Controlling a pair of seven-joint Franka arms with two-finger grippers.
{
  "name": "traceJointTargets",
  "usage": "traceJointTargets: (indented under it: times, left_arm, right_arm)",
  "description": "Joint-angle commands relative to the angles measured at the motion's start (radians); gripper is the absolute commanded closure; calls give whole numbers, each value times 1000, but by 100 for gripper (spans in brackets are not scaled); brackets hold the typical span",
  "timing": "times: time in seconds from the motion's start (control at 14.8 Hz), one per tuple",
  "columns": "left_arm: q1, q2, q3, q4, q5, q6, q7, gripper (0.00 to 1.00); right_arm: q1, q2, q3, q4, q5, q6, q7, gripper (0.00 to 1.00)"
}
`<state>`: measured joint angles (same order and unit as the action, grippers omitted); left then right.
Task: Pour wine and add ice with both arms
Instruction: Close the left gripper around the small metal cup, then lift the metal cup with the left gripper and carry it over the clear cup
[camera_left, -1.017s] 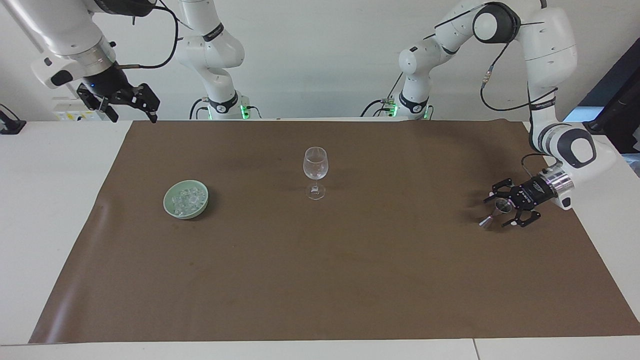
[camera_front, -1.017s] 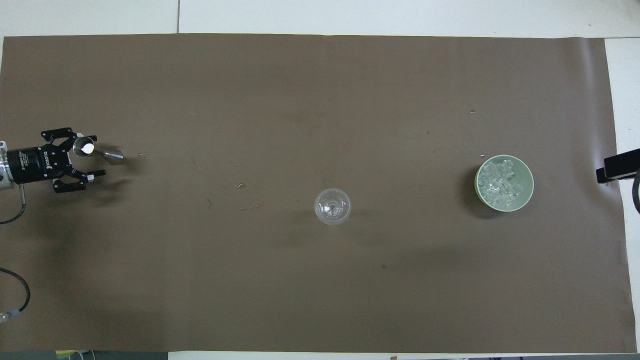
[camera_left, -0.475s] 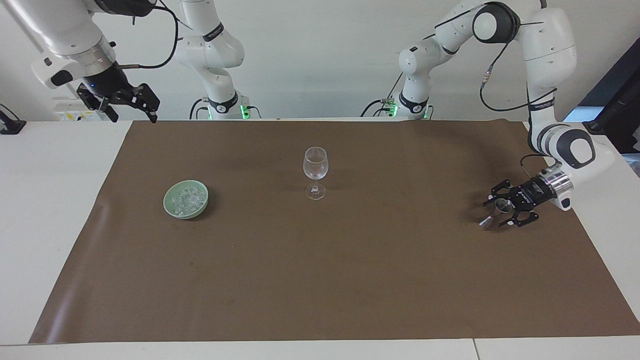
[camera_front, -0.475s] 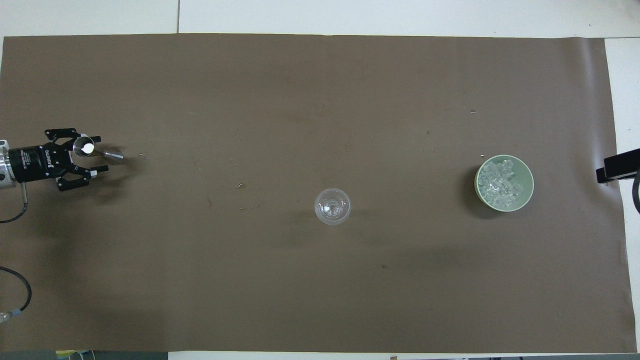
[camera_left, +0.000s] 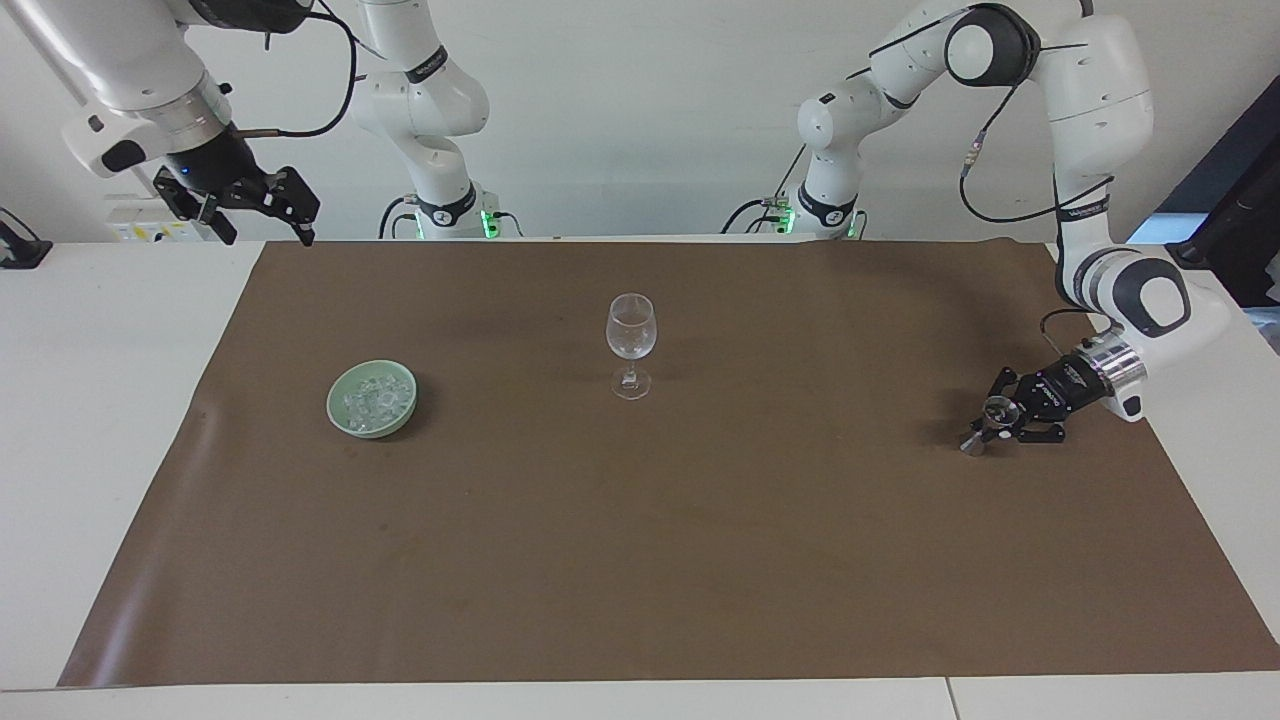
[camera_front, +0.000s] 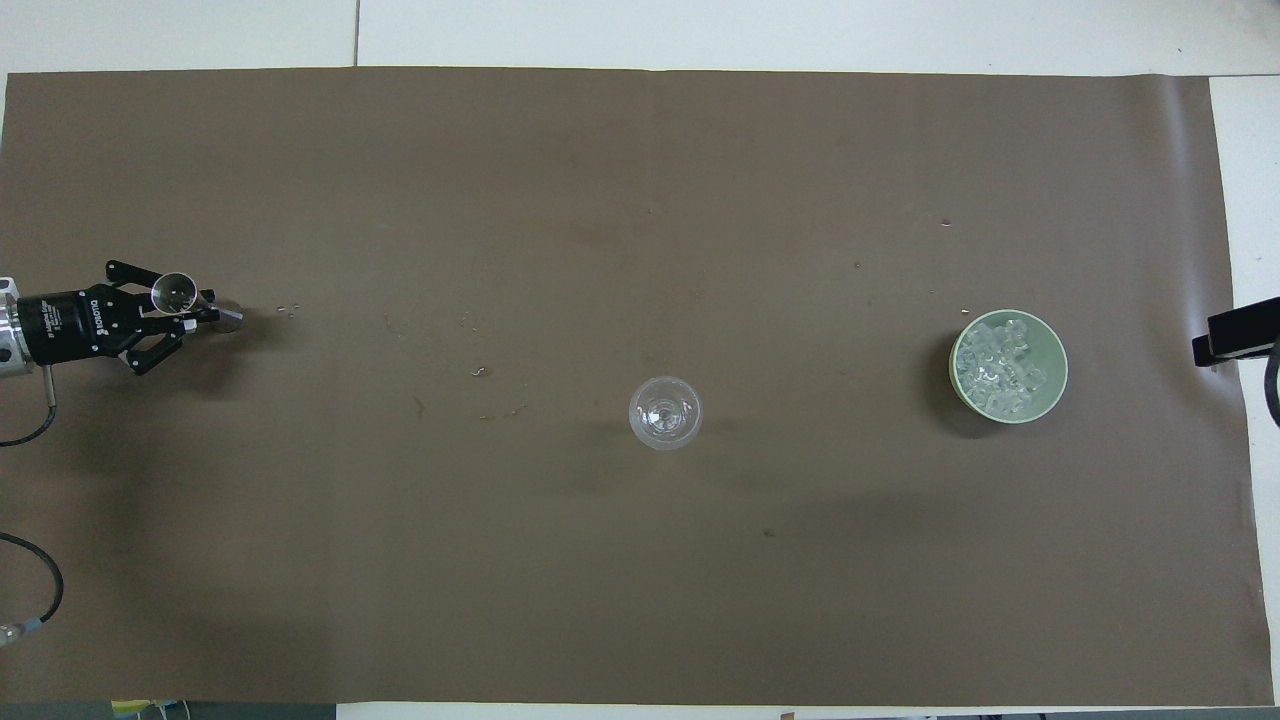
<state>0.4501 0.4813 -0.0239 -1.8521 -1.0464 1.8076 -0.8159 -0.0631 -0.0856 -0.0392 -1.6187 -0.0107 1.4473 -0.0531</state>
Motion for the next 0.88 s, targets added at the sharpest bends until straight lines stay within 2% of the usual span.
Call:
traceJointTargets:
  times: [0.0, 0.2, 0.27, 0.61, 0.81]
  left_arm:
    - [7, -53, 5, -21, -26, -116, 15, 100]
    - [-11, -119, 9, -35, -24, -218, 3, 100]
    - [-46, -144, 10, -41, -24, -238, -26, 100]
    - [-212, -326, 13, -125, -3, -228, -149, 100]
    - [-335, -395, 13, -131, 28, -228, -207, 100]
  right_arm:
    - [-14, -25, 5, -26, 9, 8, -17, 0]
    - [-14, -25, 5, -27, 9, 8, -17, 0]
    - [-14, -25, 5, -26, 8, 8, -17, 0]
    - [-14, -25, 5, -26, 9, 8, -17, 0]
    - [-14, -25, 5, -26, 9, 8, -17, 0]
